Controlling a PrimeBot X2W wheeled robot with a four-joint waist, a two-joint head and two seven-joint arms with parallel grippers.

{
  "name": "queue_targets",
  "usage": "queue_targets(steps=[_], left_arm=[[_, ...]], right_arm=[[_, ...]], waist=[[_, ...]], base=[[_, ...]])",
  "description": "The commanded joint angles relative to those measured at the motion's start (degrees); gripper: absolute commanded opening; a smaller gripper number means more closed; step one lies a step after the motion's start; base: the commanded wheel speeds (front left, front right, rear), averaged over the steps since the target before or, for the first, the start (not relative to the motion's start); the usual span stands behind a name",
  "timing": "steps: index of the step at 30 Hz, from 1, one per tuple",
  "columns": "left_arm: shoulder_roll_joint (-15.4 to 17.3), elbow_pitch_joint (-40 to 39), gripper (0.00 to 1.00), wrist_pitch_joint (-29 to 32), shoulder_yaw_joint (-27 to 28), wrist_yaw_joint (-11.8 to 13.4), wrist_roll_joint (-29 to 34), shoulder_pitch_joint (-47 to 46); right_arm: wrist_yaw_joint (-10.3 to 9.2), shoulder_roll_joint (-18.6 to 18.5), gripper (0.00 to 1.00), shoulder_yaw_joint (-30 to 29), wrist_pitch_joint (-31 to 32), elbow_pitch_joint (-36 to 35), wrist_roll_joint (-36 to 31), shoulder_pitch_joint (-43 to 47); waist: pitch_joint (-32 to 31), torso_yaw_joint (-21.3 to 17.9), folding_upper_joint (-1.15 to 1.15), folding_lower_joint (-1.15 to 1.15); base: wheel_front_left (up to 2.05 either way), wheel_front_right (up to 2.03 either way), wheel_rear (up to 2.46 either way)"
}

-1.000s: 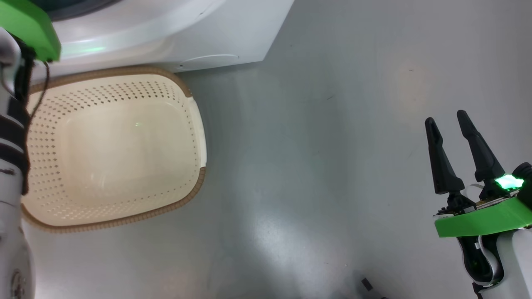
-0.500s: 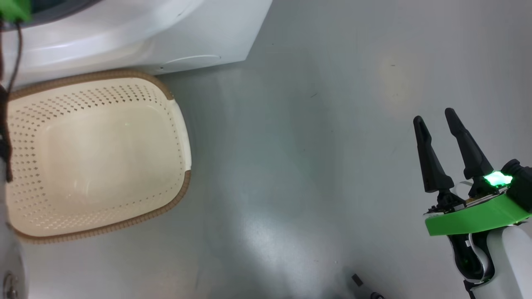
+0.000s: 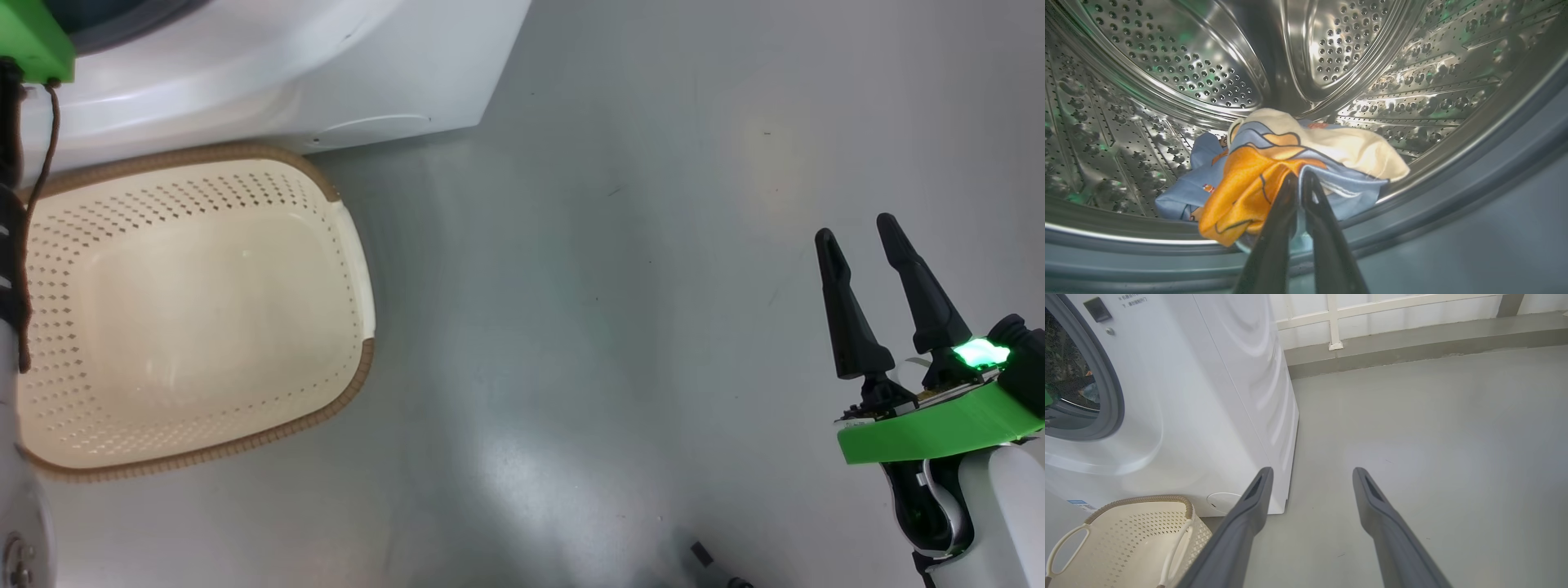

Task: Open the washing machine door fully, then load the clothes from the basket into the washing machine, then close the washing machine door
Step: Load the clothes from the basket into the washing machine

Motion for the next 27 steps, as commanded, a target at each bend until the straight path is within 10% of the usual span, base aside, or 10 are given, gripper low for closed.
queue_targets(steps=[1,27], left_arm=[[2.2,-1.61,1.0,-0.3,0.69,-0.13,-0.68,-0.28],[-3.24,-15.15,1.0,-0.3,5.68,-1.44,-3.39,16.88]], right_arm=[[0.14,-0.36,1.0,0.99,-0.27,-1.11,0.62,1.4],[0.14,-2.26,1.0,-0.7,-0.27,-0.37,-0.08,3.96]], waist=[[-0.16,0.33,0.0,0.0],[-6.97,4.7,0.0,0.0]], base=[[0.0,0.0,0.0],[0.0,0.0,0.0]])
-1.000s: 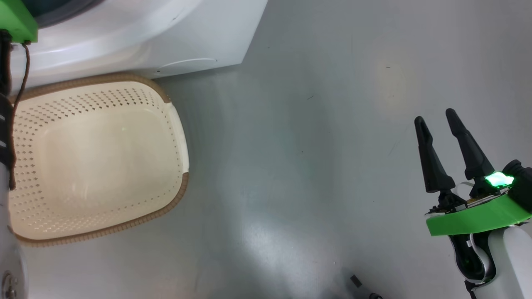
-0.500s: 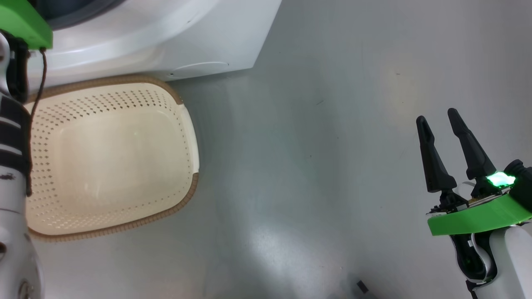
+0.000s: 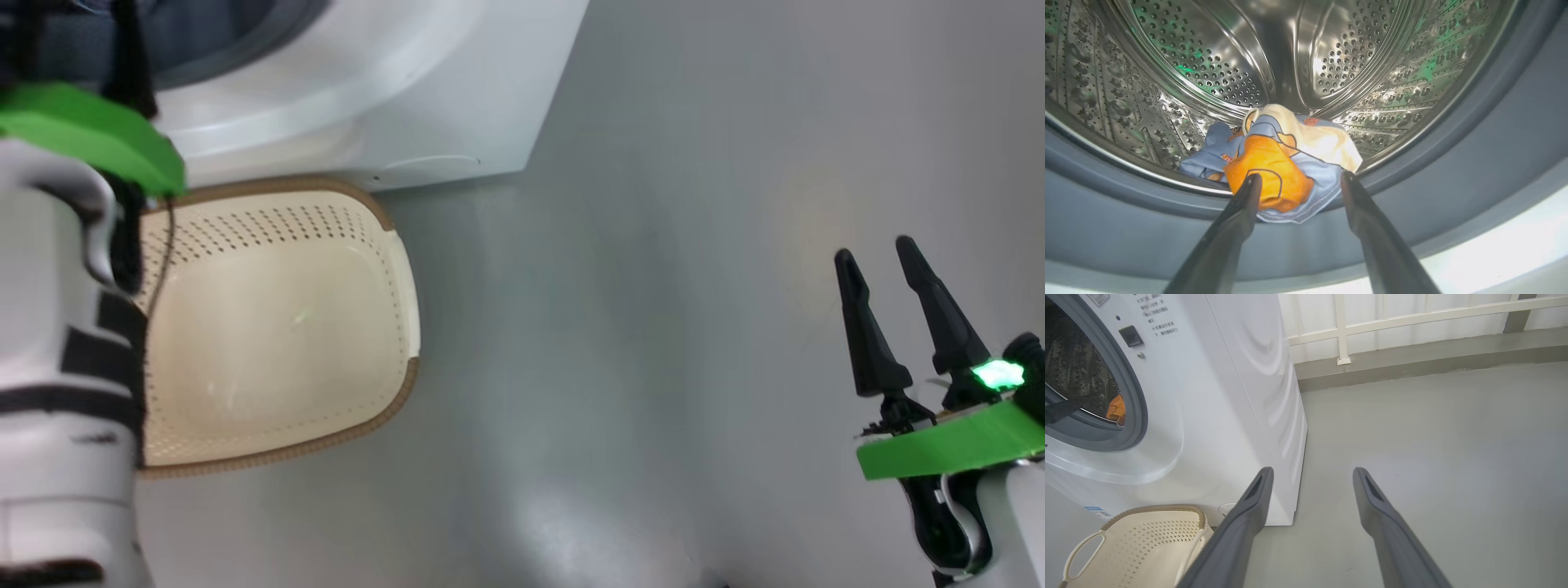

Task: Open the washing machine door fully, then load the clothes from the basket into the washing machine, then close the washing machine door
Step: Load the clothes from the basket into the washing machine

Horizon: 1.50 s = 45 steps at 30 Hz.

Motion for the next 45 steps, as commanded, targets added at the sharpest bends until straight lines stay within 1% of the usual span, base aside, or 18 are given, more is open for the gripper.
queue_targets(steps=[1,6,11,15,20,30,40,45], left_arm=[[1.75,-2.43,1.0,-0.3,1.2,-0.02,0.53,1.85],[-0.51,-7.86,1.0,-0.3,3.21,-0.16,0.52,8.92],[-1.97,-11.71,1.0,-0.3,4.47,-1.19,1.34,15.83],[-2.77,-15.35,1.0,-0.3,4.76,-1.24,2.91,21.73],[-3.35,-19.49,1.0,-0.3,5.39,-1.65,4.08,28.67],[-3.85,-27.99,1.0,-0.3,6.79,-3.01,5.34,41.98],[-4.24,-34.24,1.0,-0.3,8.74,-3.24,4.85,51.66],[-4.46,-37.43,1.0,-0.3,9.15,-3.29,4.54,55.36]], right_arm=[[0.14,-1.35,1.0,0.6,-0.27,-1.02,-0.04,2.12],[0.14,-1.98,1.0,-0.15,-0.27,-0.59,-0.39,4.04],[0.14,-2.63,1.0,-0.78,-0.27,-0.04,-0.41,6.05],[0.14,-2.9,1.0,-1.29,-0.27,0.26,-0.55,7.99],[0.14,-3.13,1.0,-1.94,-0.27,0.49,-0.68,10.58],[0.14,-3.15,1.0,-2.76,-0.27,0.6,-0.92,15.02],[0.14,-2.93,1.0,-3.11,-0.27,0.64,-1.16,17.97],[0.14,-2.8,1.0,-3.55,-0.27,0.52,-1.22,18.78]], waist=[[-1.93,1.31,0.0,0.0],[-5.14,2.98,0.0,0.0],[-8.55,4.48,0.0,0.0],[-11.54,5.47,0.0,0.0],[-14.85,6.44,0.0,0.0],[-20.1,7.08,0.0,0.0],[-23.33,6.9,0.0,0.0],[-23.98,6.93,0.0,0.0]], base=[[0.0,0.0,0.0],[0.0,0.0,0.0],[0.0,0.0,0.0],[0.0,0.0,0.0],[0.0,0.0,0.0],[0.0,0.0,0.0],[0.0,0.0,0.0],[0.0,0.0,0.0]])
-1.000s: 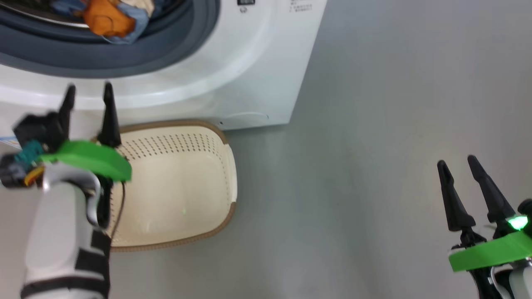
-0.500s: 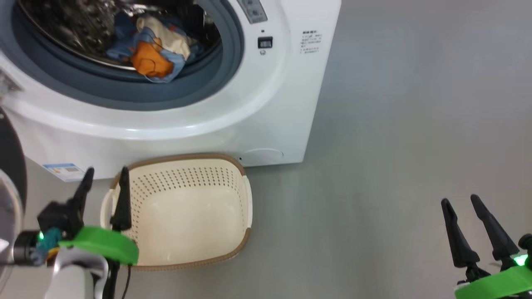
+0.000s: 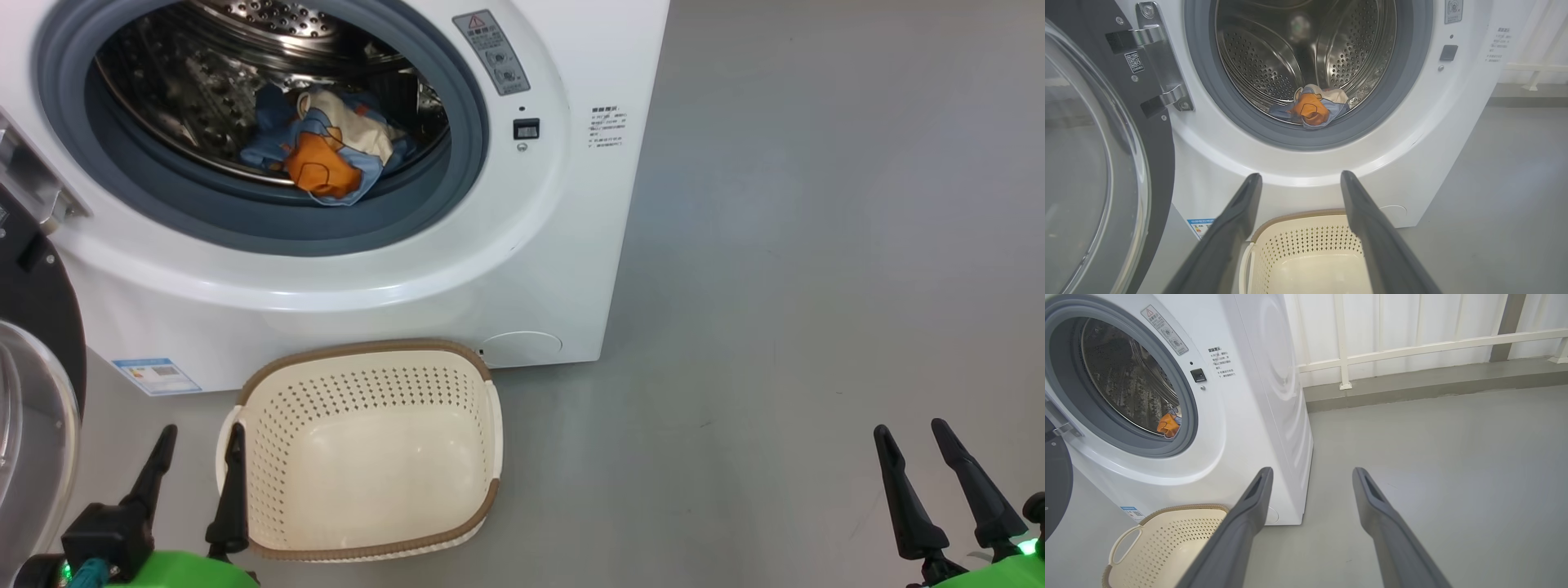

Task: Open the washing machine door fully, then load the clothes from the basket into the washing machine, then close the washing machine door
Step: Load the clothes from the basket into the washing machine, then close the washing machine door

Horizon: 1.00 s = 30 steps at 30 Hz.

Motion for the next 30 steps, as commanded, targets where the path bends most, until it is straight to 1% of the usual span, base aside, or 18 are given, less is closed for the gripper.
queue_targets(steps=[1,18,23,30], left_arm=[[0.71,-2.14,1.0,-0.31,2.06,0.03,-0.38,-0.02],[0.48,-2.83,1.0,-0.32,2.35,0.9,-0.58,0.98],[0.46,-3.14,1.0,-0.32,2.32,0.97,-0.87,1.09],[0.45,-3.13,1.0,-0.32,2.62,0.69,-1.38,1.35]], right_arm=[[0.14,-1.27,1.0,0.74,-0.28,-1.33,-0.63,0.51],[0.14,-0.94,1.0,0.56,-0.28,-1.48,-0.79,0.91],[0.14,-0.88,1.0,0.52,-0.28,-1.51,-0.73,0.72],[0.14,-0.78,1.0,0.48,-0.28,-1.55,-0.82,0.69]], waist=[[-0.14,0.03,0.0,0.01],[-0.47,0.29,0.0,0.01],[-0.35,0.42,0.0,0.01],[-0.5,0.63,0.0,0.01]], base=[[0.0,0.0,0.0],[-0.08,0.08,0.0],[-1.07,1.07,0.0],[-1.67,1.67,0.0]])
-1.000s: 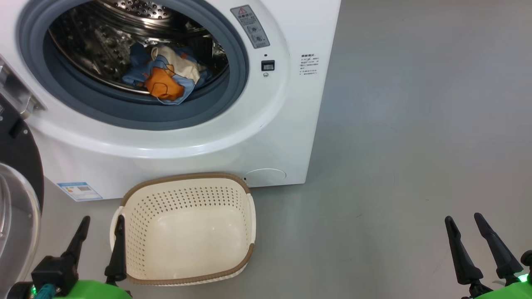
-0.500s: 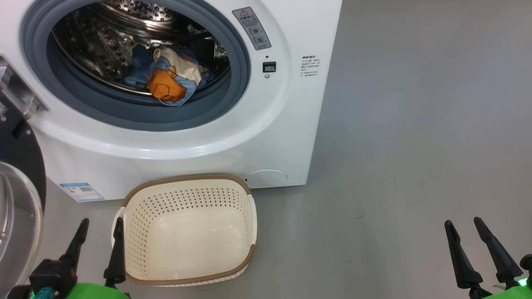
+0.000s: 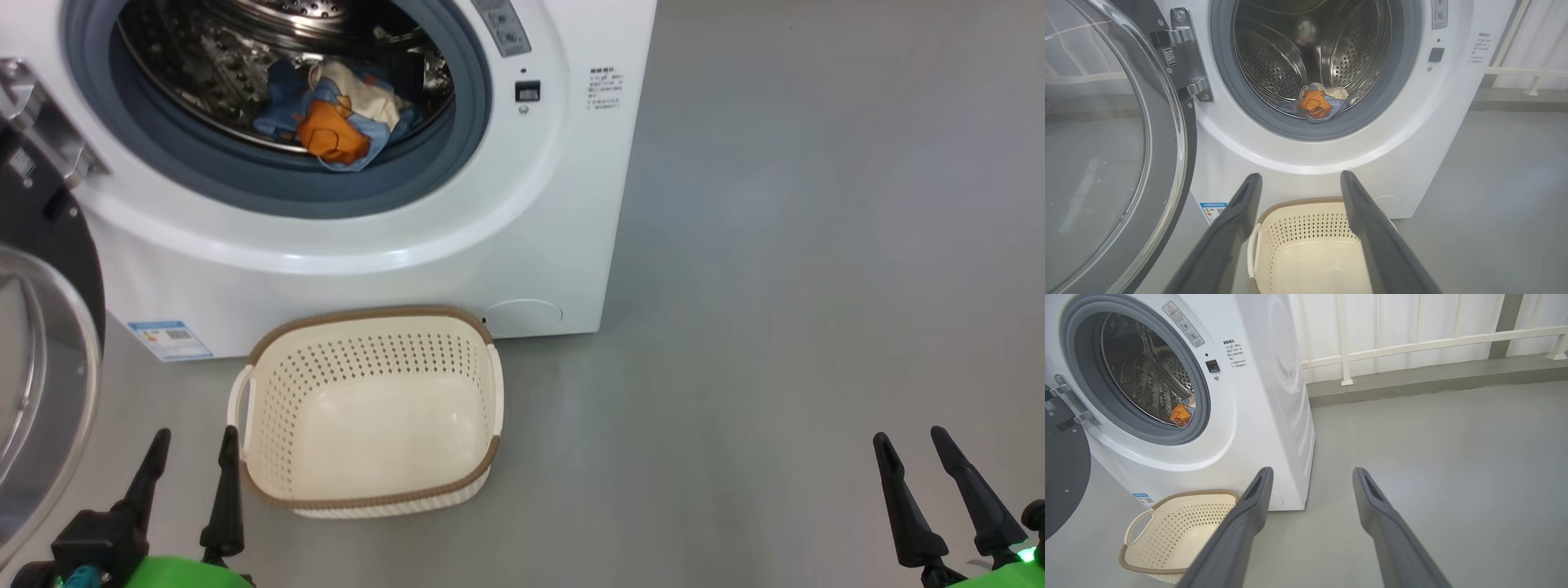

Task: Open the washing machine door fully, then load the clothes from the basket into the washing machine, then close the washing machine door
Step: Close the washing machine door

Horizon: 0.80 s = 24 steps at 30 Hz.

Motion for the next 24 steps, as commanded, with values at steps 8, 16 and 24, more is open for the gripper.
queue_targets(steps=[8,16,24], left_arm=[[0.62,-1.78,1.0,-0.32,2.04,-0.41,-1.09,0.11],[0.61,-1.93,1.0,-0.32,1.2,-0.33,-1.45,-0.3],[0.61,-2.28,1.0,-0.32,-0.17,0.65,-3.2,0.02]], right_arm=[[0.14,-1.11,1.0,0.83,-0.28,-1.45,-0.42,-0.12],[0.14,-1.25,1.0,0.82,-0.28,-1.54,-0.51,-0.31],[0.14,-2.05,1.0,3.38,-0.28,-1.46,-0.39,-0.93]], waist=[[-0.15,0.51,0.0,0.0],[0.01,1.56,0.0,0.0],[0.47,4.89,0.0,0.0]], base=[[-1.06,1.06,0.0],[-0.13,0.13,0.0],[0.0,0.0,0.0]])
